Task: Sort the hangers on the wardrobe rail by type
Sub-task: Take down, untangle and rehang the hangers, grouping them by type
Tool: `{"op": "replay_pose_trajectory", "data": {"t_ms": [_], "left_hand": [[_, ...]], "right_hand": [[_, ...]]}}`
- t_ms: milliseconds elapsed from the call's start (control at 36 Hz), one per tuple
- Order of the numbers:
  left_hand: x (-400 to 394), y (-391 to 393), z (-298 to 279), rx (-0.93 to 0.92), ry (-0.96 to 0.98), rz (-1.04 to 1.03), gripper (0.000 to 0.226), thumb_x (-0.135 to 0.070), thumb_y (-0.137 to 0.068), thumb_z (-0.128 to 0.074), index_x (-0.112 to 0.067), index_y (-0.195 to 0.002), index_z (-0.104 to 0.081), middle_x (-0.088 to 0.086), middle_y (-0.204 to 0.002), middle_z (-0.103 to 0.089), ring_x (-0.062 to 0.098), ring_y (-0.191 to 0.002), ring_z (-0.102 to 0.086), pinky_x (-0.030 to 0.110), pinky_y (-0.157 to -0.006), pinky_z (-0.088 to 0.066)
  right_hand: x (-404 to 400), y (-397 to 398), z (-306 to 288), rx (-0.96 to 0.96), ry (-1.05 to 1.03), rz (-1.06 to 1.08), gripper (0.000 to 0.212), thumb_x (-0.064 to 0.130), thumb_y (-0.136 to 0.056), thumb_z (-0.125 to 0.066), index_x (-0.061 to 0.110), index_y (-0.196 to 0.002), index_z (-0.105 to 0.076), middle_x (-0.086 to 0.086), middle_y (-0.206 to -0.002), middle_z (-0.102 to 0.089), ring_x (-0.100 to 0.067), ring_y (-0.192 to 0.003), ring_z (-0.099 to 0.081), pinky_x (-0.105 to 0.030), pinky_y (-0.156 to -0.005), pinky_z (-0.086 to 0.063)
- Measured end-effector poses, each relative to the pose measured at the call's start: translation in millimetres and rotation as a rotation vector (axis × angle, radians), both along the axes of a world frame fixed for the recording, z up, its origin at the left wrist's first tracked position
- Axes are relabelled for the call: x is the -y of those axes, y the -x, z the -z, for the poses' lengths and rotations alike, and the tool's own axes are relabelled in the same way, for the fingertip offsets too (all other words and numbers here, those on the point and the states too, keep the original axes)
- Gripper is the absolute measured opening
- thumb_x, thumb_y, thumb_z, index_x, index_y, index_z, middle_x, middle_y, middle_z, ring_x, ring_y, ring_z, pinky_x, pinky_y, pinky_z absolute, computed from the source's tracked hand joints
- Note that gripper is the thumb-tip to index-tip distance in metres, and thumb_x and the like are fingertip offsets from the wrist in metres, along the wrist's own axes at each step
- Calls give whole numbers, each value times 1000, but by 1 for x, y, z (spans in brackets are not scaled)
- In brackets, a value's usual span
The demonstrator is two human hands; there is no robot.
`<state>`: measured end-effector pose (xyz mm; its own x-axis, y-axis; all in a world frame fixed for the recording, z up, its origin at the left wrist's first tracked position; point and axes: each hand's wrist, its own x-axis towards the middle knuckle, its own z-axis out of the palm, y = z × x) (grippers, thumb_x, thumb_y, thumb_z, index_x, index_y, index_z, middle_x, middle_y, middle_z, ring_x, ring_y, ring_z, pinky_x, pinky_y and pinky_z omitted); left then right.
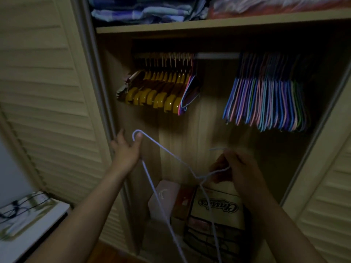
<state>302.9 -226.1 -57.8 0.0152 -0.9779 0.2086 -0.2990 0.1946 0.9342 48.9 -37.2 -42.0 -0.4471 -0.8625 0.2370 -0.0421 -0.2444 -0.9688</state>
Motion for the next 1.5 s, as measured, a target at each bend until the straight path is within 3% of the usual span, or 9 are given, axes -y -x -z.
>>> {"op": "replay_pose_trajectory", "data": {"t_ms": [139, 278, 417, 611, 806, 944, 1111, 1361, 1500], "left_hand": [[-68, 45, -9, 117, 177, 242, 51, -41, -92, -66, -32, -139, -48, -2, -124, -40, 19, -113, -56, 37, -104, -48], [-108, 73, -1, 255, 375, 472, 70, -61, -76, -63, -33, -139, -50, 4, -143, -38, 9, -113, -51, 12, -92, -43], [-105, 73, 0, 387, 445, 471, 64, -35, -83, -78, -32, -141, -52, -6, -151, -28, -7, -115, -36, -8, -87, -22], [-102, 34, 1, 367, 537, 510, 43, -45, -95, -46, -31, -132, -61, -8, -154, -35, 5, -134, -47, 33, -107, -45], [-113, 17, -16, 725, 769, 394, 58, -65, -98, -30, -31, -135, -58, -9, -158, -37, 13, -128, -56, 31, -93, -54], [-119, 31, -41, 761, 854, 244, 53, -58, -102, -24, -29, -121, -64, -9, -119, -70, 15, -95, -68, 30, -70, -52], [-88, 59, -65, 773, 795, 177, 51, -52, -101, -22, -21, -87, -60, 6, -74, -68, 33, -65, -65, 39, -52, -47], [-25, 100, -59, 548, 532, 230, 60, -63, -95, -14, -23, -83, -58, -1, -71, -68, 20, -68, -69, 45, -68, -54], [-4, 142, -96, 466, 478, 226, 45, -42, -106, -34, -19, -79, -62, 3, -69, -66, 23, -67, -65, 42, -67, -54]], "right_hand": [[-9, 15, -43, 62, 124, 140, 35, 18, -106, -40, 3, -80, -59, -14, -66, -69, -30, -58, -69, -40, -56, -61], [-1, 22, -88, 42, 286, 216, 32, 20, -106, -41, 8, -80, -55, -13, -71, -70, -32, -65, -70, -39, -63, -62], [21, 21, -117, 40, 253, 285, 33, 27, -106, -42, 9, -83, -55, -12, -75, -66, -29, -67, -72, -40, -67, -62], [39, 39, -153, 152, 233, 260, 25, 21, -106, -38, 6, -91, -51, -17, -85, -64, -30, -69, -74, -37, -66, -62], [61, 40, -166, 160, 129, 258, 22, 19, -103, -39, 5, -93, -52, -19, -84, -63, -26, -55, -71, -29, -51, -56], [78, 48, -181, 33, 155, 353, 30, 24, -103, -40, 0, -109, -56, -19, -83, -64, -24, -48, -67, -31, -49, -56], [91, 66, -209, -16, 51, 119, 35, 35, -108, -32, 11, -91, -51, -13, -80, -58, -24, -55, -69, -35, -54, -60], [41, 143, -190, -1834, -371, 655, 20, 38, -96, -50, 19, -98, -52, -7, -102, -62, -28, -89, -62, -34, -68, -42], [16, 177, -208, -2274, -515, 761, 23, 31, -89, -54, 18, -107, -60, -7, -101, -66, -28, -94, -64, -39, -81, -44]]}}
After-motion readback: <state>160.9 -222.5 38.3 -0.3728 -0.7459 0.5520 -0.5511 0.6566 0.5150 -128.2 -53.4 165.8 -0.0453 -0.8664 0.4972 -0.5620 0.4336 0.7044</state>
